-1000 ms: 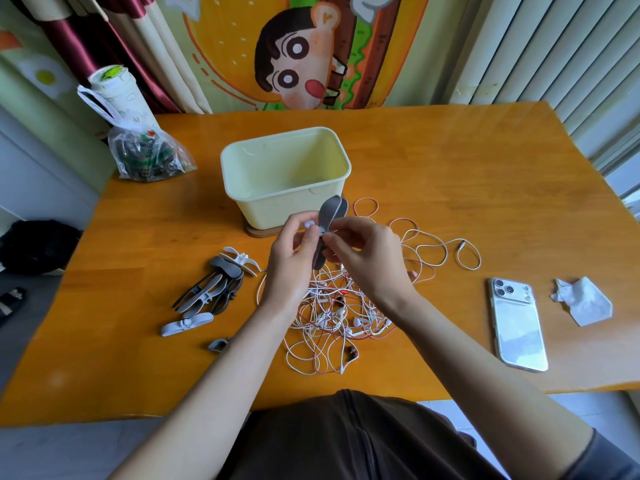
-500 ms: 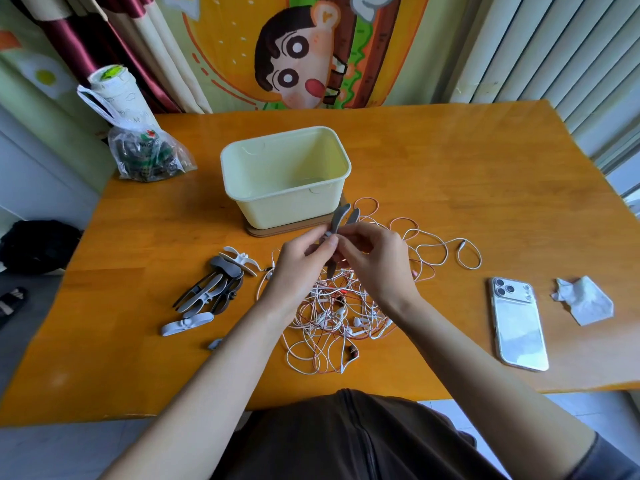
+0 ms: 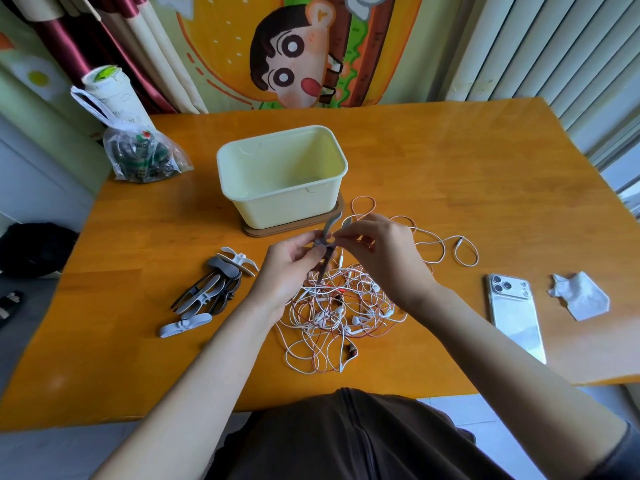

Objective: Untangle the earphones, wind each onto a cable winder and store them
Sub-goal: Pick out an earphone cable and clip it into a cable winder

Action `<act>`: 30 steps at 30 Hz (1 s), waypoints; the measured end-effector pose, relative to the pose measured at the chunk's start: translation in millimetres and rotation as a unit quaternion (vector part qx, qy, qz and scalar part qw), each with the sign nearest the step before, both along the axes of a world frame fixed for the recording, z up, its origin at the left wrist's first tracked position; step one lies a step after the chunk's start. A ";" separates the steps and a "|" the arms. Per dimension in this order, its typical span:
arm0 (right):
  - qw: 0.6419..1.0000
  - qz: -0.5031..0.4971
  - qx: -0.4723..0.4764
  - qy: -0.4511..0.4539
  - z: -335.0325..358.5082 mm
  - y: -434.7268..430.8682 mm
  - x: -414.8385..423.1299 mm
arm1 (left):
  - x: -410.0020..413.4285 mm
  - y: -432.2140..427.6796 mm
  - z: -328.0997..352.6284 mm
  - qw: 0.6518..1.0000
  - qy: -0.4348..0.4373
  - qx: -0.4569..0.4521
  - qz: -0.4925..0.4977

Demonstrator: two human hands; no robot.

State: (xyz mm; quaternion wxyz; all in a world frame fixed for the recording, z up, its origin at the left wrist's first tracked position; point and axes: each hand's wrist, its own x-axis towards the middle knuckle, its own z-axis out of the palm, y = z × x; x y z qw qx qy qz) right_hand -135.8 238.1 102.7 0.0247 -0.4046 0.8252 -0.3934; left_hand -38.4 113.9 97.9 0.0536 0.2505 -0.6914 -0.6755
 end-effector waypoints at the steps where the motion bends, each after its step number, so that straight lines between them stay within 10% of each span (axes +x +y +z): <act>1: 1.000 -0.002 -0.001 0.006 1.7 1.5 -3.6 | 0.9 -1.5 -0.4 1.000 -0.003 -0.010 -0.006; 10: 0.998 -0.034 -0.029 -0.033 9.6 8.3 -25.0 | 6.7 -4.5 6.8 0.995 -0.003 0.041 -0.087; 19: 0.983 -0.048 -0.033 -0.175 -16.7 1.6 -6.6 | -1.7 -7.0 7.8 0.961 0.050 0.271 0.032; 30: 0.957 -0.047 -0.044 -0.284 -33.2 -8.8 15.4 | -6.9 -10.0 2.0 0.934 0.017 0.344 0.094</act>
